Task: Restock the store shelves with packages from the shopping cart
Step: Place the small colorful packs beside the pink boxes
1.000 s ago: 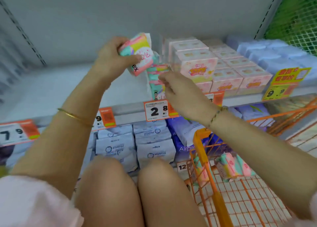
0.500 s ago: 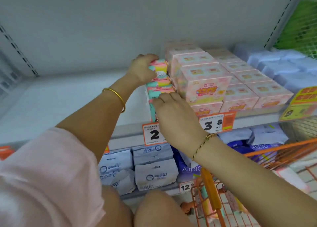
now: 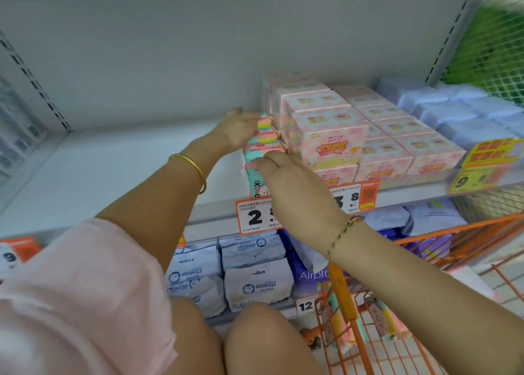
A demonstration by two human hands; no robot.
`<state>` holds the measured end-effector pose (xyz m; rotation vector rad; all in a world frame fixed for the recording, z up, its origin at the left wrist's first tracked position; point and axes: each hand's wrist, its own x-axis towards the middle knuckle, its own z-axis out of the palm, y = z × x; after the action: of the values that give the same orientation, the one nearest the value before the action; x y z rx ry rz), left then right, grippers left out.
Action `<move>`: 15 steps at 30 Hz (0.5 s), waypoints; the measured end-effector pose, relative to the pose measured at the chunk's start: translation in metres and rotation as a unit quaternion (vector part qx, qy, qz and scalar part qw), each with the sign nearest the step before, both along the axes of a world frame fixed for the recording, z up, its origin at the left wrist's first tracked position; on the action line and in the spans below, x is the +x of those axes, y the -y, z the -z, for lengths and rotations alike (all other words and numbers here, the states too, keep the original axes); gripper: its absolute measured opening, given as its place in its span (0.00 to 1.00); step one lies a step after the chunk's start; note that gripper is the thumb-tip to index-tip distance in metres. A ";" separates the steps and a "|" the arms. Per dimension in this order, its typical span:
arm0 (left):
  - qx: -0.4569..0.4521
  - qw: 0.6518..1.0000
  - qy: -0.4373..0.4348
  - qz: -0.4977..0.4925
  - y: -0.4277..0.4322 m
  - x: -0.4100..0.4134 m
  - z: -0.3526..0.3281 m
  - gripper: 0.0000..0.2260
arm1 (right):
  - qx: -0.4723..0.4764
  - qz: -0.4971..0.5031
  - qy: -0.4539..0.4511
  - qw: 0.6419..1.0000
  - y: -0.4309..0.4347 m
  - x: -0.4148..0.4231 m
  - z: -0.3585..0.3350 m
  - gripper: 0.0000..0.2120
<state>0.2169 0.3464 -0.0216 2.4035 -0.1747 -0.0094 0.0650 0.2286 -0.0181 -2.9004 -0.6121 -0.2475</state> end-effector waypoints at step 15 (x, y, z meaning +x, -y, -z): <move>-0.052 0.917 0.221 0.328 0.138 -0.200 0.051 0.17 | -0.154 0.175 -0.296 0.926 0.179 -0.075 0.034 0.15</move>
<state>0.0169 0.2084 -0.0730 2.0975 -1.1520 0.2272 -0.0097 0.0493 -0.0519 -3.1109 -0.0250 0.7282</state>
